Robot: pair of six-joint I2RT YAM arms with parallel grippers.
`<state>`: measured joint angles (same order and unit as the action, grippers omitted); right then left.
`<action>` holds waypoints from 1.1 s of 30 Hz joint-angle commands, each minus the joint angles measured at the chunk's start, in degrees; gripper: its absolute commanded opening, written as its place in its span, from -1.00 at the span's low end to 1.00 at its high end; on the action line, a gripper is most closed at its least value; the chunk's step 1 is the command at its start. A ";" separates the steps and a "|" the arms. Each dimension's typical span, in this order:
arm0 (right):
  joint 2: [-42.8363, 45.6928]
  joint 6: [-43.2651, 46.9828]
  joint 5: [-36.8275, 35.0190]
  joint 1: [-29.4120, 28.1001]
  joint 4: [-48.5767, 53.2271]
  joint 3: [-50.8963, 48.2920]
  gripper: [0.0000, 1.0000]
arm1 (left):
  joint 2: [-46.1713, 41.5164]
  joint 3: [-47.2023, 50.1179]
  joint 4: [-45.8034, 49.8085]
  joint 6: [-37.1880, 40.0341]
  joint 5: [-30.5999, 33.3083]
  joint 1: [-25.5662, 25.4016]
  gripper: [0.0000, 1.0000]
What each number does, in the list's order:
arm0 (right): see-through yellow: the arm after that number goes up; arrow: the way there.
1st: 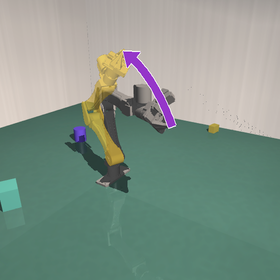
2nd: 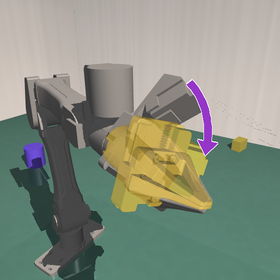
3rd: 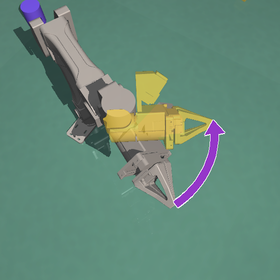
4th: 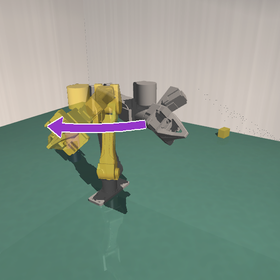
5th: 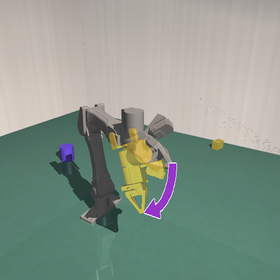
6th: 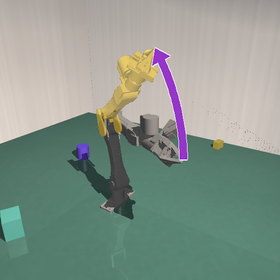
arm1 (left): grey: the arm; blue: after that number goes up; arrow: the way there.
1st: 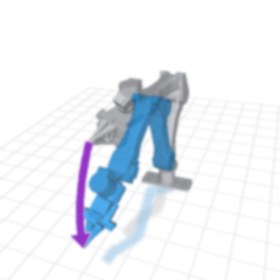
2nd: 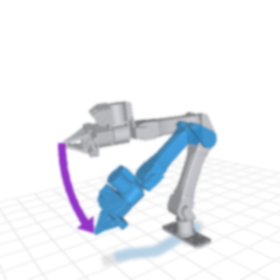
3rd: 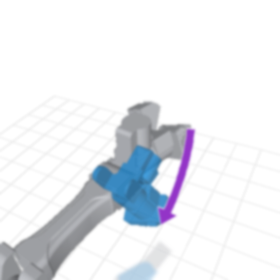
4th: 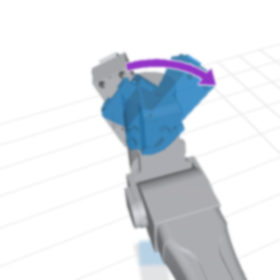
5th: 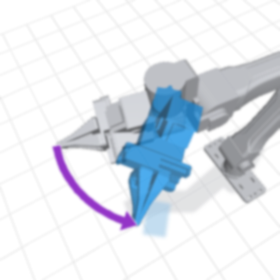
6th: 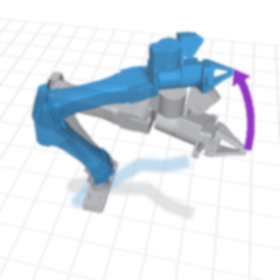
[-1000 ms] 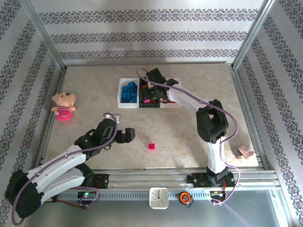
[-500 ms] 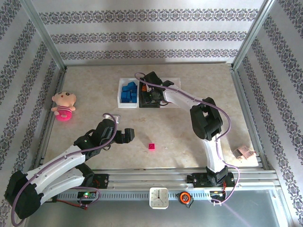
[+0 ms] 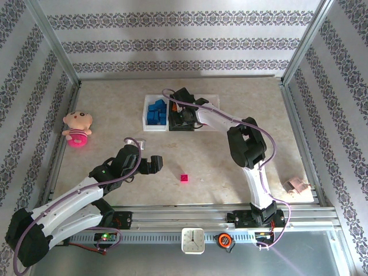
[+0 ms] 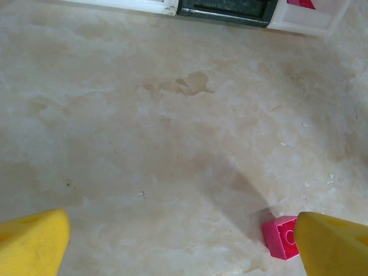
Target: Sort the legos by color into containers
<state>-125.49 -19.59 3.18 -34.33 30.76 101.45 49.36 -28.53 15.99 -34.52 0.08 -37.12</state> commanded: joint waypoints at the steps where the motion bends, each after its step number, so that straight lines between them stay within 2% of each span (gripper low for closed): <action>1: -1.70 -0.71 1.10 0.36 1.16 2.30 0.16 | -0.74 -0.07 1.69 1.04 0.98 0.47 0.99; 8: -2.29 -0.25 2.02 0.49 1.14 2.97 0.00 | -0.71 -0.01 1.81 1.00 1.24 0.46 0.99; 16: -2.77 -0.22 1.54 0.49 1.49 2.62 0.03 | -0.38 0.04 1.42 0.88 1.02 0.56 0.99; 22: -1.13 -0.03 2.29 0.31 0.10 1.61 -0.30 | -0.42 0.05 1.75 0.78 1.06 0.56 0.99; 25: 3.11 0.17 2.45 0.20 -2.21 -1.13 -0.39 | -0.75 -0.12 1.77 0.86 0.75 0.55 0.99; 33: 21.95 -0.76 1.00 2.36 -8.52 -19.01 -0.42 | 0.22 -0.84 0.24 2.39 -1.08 0.52 0.99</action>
<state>-109.78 -19.57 5.28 -33.65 25.28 86.26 49.28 -28.53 16.16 -34.06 0.01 -37.12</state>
